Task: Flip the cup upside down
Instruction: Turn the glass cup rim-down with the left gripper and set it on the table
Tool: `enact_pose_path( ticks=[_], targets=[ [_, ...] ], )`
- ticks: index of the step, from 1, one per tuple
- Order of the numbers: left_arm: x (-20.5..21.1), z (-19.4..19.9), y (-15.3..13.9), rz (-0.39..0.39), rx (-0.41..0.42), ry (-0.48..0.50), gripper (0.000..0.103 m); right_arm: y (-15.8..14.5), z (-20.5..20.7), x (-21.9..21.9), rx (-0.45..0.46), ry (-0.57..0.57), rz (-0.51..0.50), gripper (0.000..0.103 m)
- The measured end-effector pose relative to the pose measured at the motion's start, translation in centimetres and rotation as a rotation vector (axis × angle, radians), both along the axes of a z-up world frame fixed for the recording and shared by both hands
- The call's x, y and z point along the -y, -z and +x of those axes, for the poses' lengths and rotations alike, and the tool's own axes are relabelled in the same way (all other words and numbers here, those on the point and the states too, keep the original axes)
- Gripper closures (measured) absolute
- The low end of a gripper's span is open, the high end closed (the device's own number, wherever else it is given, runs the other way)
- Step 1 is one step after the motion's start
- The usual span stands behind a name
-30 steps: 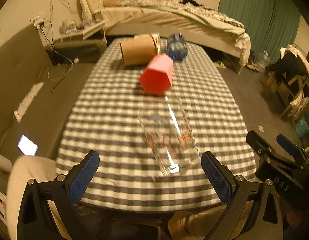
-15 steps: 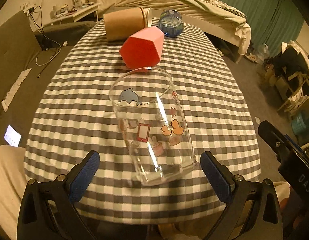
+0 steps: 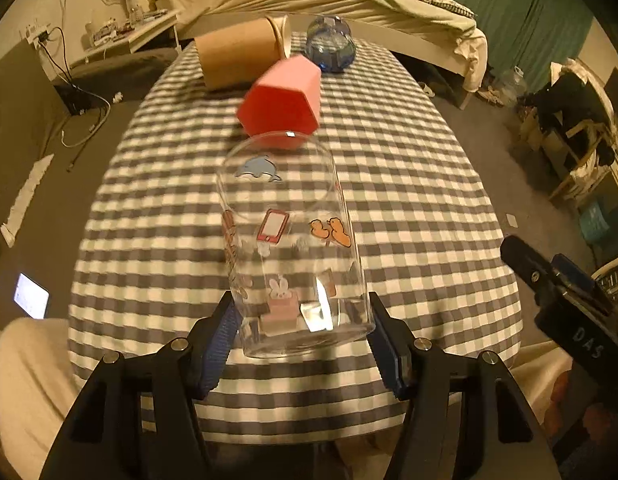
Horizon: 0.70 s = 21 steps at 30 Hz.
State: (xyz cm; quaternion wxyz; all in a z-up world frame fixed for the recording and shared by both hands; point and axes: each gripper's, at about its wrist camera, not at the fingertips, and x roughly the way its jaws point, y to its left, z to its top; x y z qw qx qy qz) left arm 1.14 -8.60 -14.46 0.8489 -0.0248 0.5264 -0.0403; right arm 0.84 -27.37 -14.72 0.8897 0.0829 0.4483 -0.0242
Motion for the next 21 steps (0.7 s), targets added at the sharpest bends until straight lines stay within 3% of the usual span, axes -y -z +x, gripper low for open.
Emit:
enact_pose_path(
  ticks=[6, 21],
  targets=[
    [-0.6, 0.4, -1.4, 0.022, 0.038, -0.009, 0.04, 0.1, 0.1, -0.5, -0.005, -0.005, -0.011, 0.0],
    [-1.6, 4.3, -2.5, 0.017, 0.028, -0.045, 0.04, 0.3, -0.1, -0.5, -0.01, -0.004, -0.019, 0.0]
  ],
)
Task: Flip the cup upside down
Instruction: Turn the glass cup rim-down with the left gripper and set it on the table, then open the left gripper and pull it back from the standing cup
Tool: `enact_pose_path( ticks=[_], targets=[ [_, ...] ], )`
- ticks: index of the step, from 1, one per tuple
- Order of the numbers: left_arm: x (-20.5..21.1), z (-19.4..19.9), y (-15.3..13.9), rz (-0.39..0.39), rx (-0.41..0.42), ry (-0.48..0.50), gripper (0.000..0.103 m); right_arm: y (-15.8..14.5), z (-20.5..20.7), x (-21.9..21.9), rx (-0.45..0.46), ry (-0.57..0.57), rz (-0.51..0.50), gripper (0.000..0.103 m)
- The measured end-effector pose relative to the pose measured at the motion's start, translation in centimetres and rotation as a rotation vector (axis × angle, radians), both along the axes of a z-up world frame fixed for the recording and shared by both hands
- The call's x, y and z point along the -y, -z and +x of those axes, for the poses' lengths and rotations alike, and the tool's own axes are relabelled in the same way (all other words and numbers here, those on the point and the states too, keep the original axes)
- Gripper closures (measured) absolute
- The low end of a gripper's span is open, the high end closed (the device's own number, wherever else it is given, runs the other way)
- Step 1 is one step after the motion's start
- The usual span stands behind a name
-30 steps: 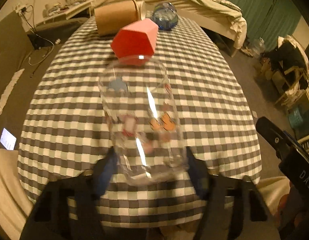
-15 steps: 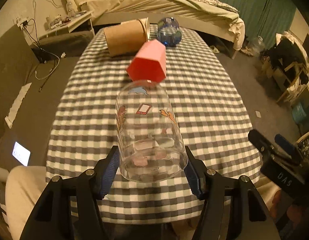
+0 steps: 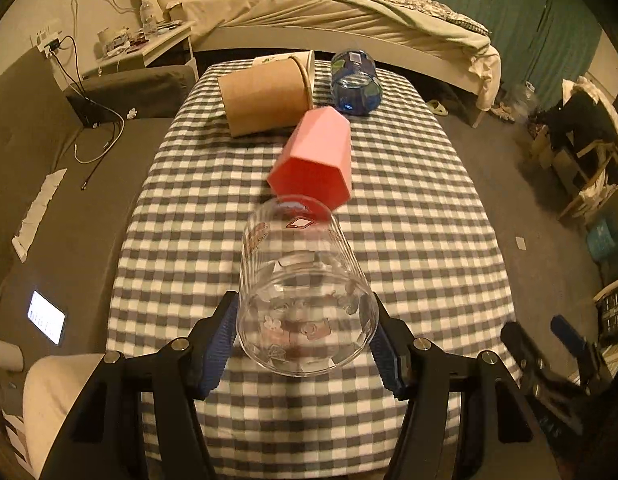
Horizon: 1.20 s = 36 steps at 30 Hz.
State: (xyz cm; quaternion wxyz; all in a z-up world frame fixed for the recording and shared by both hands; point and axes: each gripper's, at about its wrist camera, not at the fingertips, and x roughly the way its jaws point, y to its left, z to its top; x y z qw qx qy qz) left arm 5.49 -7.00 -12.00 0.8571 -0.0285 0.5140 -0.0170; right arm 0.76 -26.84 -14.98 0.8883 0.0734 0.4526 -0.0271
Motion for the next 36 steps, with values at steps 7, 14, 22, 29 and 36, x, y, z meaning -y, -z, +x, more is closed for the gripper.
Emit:
enact_pose_path(
  ticks=[7, 14, 22, 29, 36],
  targets=[
    [0.0, 0.3, -1.3, -0.004, 0.011, 0.016, 0.04, 0.3, 0.2, -0.1, -0.01, 0.003, -0.001, 0.0],
    [0.2, 0.2, -1.6, 0.004, 0.003, 0.035, 0.04, 0.4, 0.6, -0.7, -0.018, -0.01, -0.008, 0.0],
    [-0.4, 1.4, -1.3, 0.012, 0.024, 0.01, 0.04, 0.6, 0.8, -0.9, -0.026, -0.011, -0.012, 0.0],
    [-1.5, -0.1, -1.5, -0.006, 0.054, -0.002, 0.04, 0.4, 0.7, -0.9, -0.013, -0.016, -0.01, 0.0],
    [-3.7, -3.4, -1.9, 0.019, 0.12, 0.007, 0.04, -1.4, 0.0, -2.6, 0.042, -0.088, -0.036, 0.0]
  ],
)
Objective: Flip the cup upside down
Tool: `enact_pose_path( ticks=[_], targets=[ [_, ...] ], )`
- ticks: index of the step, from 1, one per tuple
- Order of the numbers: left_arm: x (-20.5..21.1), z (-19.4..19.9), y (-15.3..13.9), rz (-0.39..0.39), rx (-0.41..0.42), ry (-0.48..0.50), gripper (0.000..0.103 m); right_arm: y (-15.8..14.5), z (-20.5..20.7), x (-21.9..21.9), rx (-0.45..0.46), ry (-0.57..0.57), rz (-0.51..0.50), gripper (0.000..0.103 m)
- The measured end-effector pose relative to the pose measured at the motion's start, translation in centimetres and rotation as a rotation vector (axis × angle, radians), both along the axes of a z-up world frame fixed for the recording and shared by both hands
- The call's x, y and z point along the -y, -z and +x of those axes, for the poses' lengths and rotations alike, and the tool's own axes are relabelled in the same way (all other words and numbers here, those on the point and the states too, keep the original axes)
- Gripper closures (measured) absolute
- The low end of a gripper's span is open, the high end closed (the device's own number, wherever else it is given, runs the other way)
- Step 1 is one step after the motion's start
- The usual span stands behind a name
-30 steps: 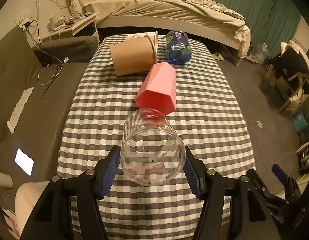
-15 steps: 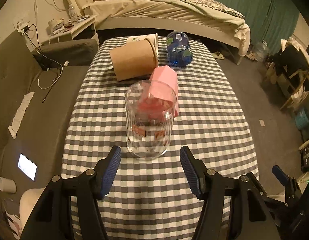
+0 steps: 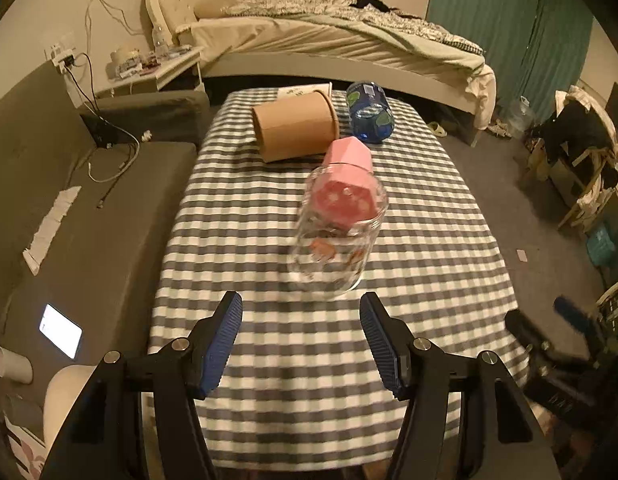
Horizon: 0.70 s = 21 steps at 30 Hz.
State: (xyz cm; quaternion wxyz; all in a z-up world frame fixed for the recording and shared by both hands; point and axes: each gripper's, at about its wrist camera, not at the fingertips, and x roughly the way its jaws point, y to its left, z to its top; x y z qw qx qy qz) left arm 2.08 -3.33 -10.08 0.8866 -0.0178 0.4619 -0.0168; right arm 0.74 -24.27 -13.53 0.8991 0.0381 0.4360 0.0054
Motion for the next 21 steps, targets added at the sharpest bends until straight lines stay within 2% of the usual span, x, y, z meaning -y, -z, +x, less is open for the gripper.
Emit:
enact_pose_path(
  ticks=[11, 13, 17, 18, 19, 20, 21],
  targets=[
    [-3.0, -2.0, -1.4, -0.012, 0.068, -0.031, 0.038, -4.1, -1.1, -4.9, 0.077, -0.095, 0.0, 0.0],
    [-3.5, -2.2, -2.0, -0.023, 0.085, -0.033, 0.033, -4.6, -1.1, -5.4, 0.086, -0.101, -0.005, 0.0],
    [-3.9, -2.5, -2.9, -0.023, 0.121, -0.04, 0.03, -5.9, -1.0, -6.4, 0.11, -0.111, -0.013, 0.0],
    [-4.0, -2.6, -3.1, -0.017, 0.128, -0.041, 0.027, -6.2, -1.0, -6.7, 0.116, -0.115, -0.017, 0.0],
    [-4.0, -2.6, -3.2, -0.013, 0.135, -0.042, 0.018, -6.4, -1.0, -6.8, 0.118, -0.119, -0.021, 0.0],
    [-4.1, -2.7, -3.4, -0.009, 0.146, -0.047, 0.013, -6.5, -1.0, -7.0, 0.122, -0.123, -0.027, 0.0],
    [-4.2, -2.9, -3.7, -0.011, 0.165, -0.053, 0.012, -6.6, -1.1, -7.3, 0.125, -0.127, -0.033, 0.0]
  ],
)
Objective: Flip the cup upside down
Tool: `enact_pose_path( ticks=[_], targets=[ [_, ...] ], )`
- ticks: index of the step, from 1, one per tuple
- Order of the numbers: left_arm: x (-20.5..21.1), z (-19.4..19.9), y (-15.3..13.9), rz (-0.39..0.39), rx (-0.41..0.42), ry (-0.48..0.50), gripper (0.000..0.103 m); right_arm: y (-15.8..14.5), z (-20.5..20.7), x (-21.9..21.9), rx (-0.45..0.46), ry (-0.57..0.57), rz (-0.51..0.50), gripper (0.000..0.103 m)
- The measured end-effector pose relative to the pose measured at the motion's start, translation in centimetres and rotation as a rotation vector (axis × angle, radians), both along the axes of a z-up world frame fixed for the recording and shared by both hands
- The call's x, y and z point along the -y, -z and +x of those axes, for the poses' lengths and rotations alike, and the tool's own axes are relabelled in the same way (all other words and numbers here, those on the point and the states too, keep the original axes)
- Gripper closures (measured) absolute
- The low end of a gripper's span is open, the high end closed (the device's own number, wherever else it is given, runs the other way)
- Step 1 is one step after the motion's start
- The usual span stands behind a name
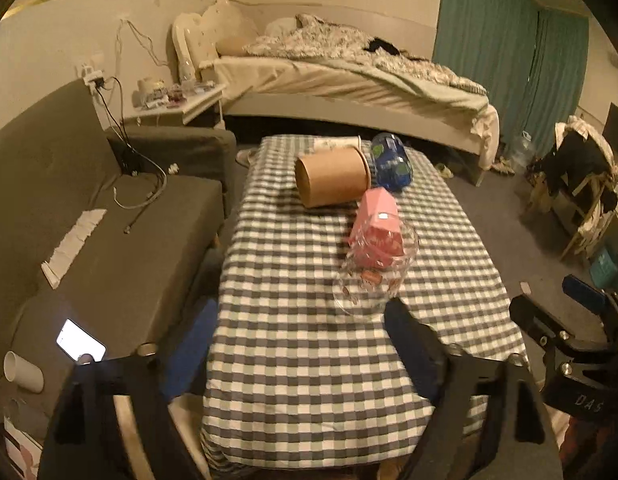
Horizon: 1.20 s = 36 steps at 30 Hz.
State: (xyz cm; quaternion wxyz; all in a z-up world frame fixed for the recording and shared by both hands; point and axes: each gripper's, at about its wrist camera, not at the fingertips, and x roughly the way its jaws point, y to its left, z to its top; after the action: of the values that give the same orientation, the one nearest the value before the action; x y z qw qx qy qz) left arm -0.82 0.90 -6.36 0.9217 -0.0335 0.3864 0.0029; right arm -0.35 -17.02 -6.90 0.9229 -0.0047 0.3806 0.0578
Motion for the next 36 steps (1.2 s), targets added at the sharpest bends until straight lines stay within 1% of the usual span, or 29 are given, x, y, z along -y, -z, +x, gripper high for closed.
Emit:
enact_pose_path(
  ticks=[4, 15, 23, 29, 36],
  targets=[
    [-0.19, -0.07, -0.22, -0.001, 0.01, -0.006, 0.009, -0.43, 0.01, -0.65, 0.008, -0.004, -0.018, 0.0],
    [-0.62, 0.1, 0.13, 0.007, -0.006, -0.024, 0.009, -0.31, 0.27, -0.63, -0.001, 0.012, -0.037, 0.0],
    [-0.52, 0.03, -0.04, 0.012, 0.002, -0.01, 0.009, -0.18, 0.24, -0.46, -0.009, 0.022, -0.035, 0.0],
    [-0.05, -0.2, -0.33, 0.034, 0.012, -0.011, 0.009, -0.18, 0.21, -0.49, -0.009, 0.022, -0.034, 0.0],
    [-0.03, -0.23, -0.42, 0.035, 0.013, -0.013, 0.009, -0.08, 0.33, -0.45, -0.015, 0.026, -0.036, 0.0]
  ],
)
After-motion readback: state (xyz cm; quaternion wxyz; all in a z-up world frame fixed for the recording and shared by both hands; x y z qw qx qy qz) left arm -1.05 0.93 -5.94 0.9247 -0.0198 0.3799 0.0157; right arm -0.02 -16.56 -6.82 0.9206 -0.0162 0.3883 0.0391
